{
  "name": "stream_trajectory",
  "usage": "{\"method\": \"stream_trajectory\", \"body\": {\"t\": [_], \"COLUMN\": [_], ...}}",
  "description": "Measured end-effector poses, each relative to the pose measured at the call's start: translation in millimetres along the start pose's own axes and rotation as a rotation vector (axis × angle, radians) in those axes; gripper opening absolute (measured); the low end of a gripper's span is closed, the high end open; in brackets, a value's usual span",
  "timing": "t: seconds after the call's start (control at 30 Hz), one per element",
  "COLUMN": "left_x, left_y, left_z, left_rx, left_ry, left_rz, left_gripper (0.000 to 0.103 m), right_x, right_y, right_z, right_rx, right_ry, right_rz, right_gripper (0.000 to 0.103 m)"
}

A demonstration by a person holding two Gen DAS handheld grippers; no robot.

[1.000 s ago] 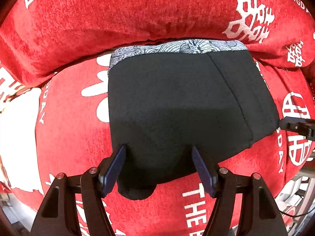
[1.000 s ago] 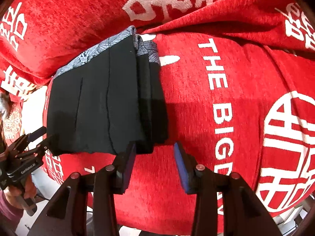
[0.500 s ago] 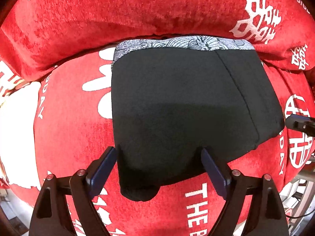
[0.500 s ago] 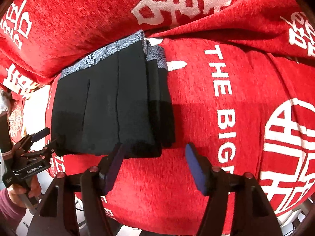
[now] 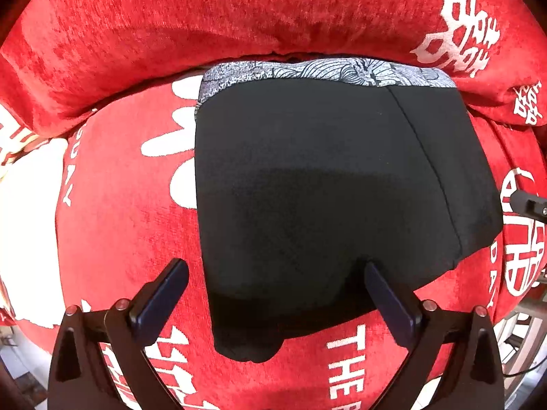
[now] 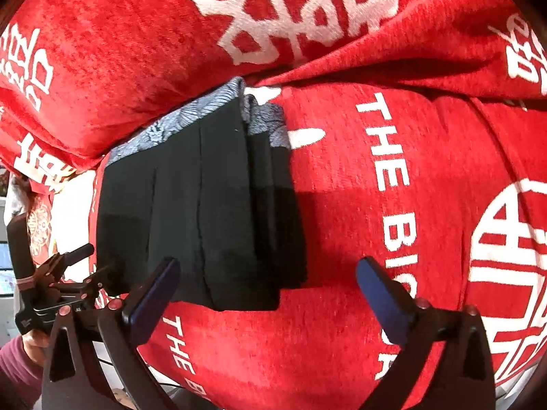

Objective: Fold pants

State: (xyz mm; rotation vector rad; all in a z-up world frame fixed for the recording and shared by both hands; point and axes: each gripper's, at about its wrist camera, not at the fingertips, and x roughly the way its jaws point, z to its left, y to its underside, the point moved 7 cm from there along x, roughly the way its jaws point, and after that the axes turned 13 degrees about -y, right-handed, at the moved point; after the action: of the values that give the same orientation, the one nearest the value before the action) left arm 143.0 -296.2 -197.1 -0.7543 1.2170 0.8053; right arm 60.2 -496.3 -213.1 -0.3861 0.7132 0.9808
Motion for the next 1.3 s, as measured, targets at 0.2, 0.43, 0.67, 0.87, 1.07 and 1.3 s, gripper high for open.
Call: {"method": "stream_trajectory", "body": {"t": [0.2,0.43,0.67,0.87,1.07,1.3], "left_x": [6,12,29,45,55,68], "left_y": [-4,-15,-26,-39,-52,-58], "left_z": [3,6,23,33,35,36], "left_rx": [-0.007,-0.020,-0.082,-0.115,-0.115,-0.159], "left_ry": [0.006,0.047,0.155,0.292,0.358,0.400], "left_rz": [0.013,0.025,0.082,0.115,0.101,0.114], "left_gripper": [0.103,0.103,0.103,0.103,0.103,0.103], "right_x": [11,20,26,34,61,88], "right_y": [3,-1,-7,-26,-41,-53], "right_z": [-9,-17,-14,-3,-4,-5], "right_rx": [0.049,0.073,0.061,0.011,0.009,0.038], "right_ry": [-0.019,-0.021,-0.067,-0.174,-0.301,-0.412], "right_rz": [0.057,0.087,0.097,0.077,0.161,0.177], "right_gripper": [0.103,0.103,0.103,0.103,0.103,0.103]}}
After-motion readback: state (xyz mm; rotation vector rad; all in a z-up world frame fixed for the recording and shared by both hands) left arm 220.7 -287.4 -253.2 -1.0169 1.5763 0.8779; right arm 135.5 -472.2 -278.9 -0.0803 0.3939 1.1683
